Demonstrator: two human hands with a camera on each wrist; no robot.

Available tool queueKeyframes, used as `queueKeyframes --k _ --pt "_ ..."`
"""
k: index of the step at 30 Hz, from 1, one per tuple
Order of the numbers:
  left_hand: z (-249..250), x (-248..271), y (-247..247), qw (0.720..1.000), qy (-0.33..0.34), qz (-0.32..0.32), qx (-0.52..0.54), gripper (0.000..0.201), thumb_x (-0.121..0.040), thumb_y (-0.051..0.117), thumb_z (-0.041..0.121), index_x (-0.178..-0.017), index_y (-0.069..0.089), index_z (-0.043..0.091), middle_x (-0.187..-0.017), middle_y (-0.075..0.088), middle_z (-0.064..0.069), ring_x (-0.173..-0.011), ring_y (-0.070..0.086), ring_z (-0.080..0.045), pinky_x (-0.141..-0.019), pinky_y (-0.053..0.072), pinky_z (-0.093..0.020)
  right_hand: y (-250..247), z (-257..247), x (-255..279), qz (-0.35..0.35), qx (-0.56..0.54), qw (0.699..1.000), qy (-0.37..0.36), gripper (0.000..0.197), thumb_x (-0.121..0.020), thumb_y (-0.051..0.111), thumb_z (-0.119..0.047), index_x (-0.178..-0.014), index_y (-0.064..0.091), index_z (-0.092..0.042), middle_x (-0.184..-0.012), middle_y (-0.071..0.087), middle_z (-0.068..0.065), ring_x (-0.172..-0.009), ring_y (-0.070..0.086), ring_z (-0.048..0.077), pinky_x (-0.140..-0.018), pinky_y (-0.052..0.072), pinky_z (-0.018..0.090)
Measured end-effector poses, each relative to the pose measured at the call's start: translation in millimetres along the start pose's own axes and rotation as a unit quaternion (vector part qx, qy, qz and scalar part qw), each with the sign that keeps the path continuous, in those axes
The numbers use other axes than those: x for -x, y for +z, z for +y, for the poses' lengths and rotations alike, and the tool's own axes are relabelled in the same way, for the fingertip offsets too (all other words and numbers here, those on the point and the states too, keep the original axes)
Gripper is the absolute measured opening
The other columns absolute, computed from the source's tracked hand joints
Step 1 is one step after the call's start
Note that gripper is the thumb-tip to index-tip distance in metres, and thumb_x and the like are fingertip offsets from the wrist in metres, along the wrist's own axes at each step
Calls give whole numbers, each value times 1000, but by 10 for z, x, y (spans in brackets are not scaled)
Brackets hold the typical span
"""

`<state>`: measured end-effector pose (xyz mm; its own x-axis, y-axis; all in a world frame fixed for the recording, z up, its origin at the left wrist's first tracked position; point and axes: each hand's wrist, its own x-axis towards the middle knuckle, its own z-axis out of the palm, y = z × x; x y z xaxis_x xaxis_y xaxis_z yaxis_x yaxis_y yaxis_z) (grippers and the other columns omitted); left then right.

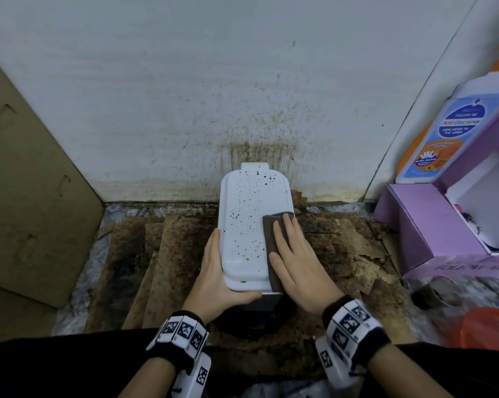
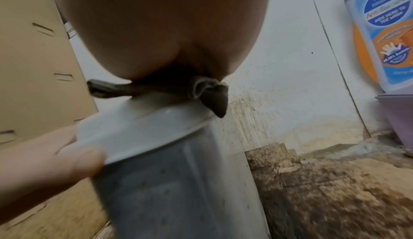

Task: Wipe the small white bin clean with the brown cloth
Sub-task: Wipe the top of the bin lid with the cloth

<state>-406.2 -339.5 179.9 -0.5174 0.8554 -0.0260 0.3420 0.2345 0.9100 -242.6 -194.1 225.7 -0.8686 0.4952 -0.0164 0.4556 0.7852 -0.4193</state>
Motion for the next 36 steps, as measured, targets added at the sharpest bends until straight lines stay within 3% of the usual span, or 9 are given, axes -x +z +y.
queueKeyframes --k 9,17,22,27,31,36 --pt "7 -17 -25 999 5 -15 31 148 -54 96 52 -156 -11 43 -164 -5 25 -152 8 0 -120 32 -48 -368 354 -929 -137 -69 988 -4 69 -108 24 -46 -158 -16 -20 -159 -39 -4 -147 -34 12 -119 -11 29" --pt "-39 -36 -35 999 2 -20 39 147 -53 96 53 -156 -9 44 -164 -4 24 -152 9 -1 -119 32 -51 -435 492 -1513 -120 -41 992 4 68 -109 25 -42 -158 -12 -14 -163 -29 9 -152 -25 25 -125 -4 45" --pt "-20 -41 -7 999 2 -22 47 145 -54 97 50 -156 -5 46 -165 2 19 -152 13 -5 -118 34 -53 -385 446 -1289 -103 -59 993 7 68 -109 23 -44 -158 -13 -16 -162 -33 4 -150 -29 20 -123 -8 37" --pt "-53 -34 0 999 -3 -19 28 149 -51 96 55 -156 -9 43 -164 -2 20 -153 9 -5 -119 30 -53 -225 247 -704 -66 -83 994 11 68 -108 23 -46 -158 -13 -18 -161 -36 -2 -148 -33 14 -120 -12 29" --pt "-21 -2 1 999 -3 -23 26 149 -52 95 54 -156 -11 42 -162 -7 27 -152 5 2 -122 27 -46 -105 60 -286 -32 -44 998 15 66 -108 21 -44 -159 -11 -16 -161 -35 0 -148 -33 14 -121 -11 30" --pt "3 0 -20 999 -8 -25 27 148 -53 95 54 -155 -12 43 -161 -8 30 -150 4 6 -122 27 -42 -121 44 -288 -43 -42 998 2 67 -108 23 -45 -159 -11 -18 -160 -37 -2 -146 -37 11 -121 -13 30"
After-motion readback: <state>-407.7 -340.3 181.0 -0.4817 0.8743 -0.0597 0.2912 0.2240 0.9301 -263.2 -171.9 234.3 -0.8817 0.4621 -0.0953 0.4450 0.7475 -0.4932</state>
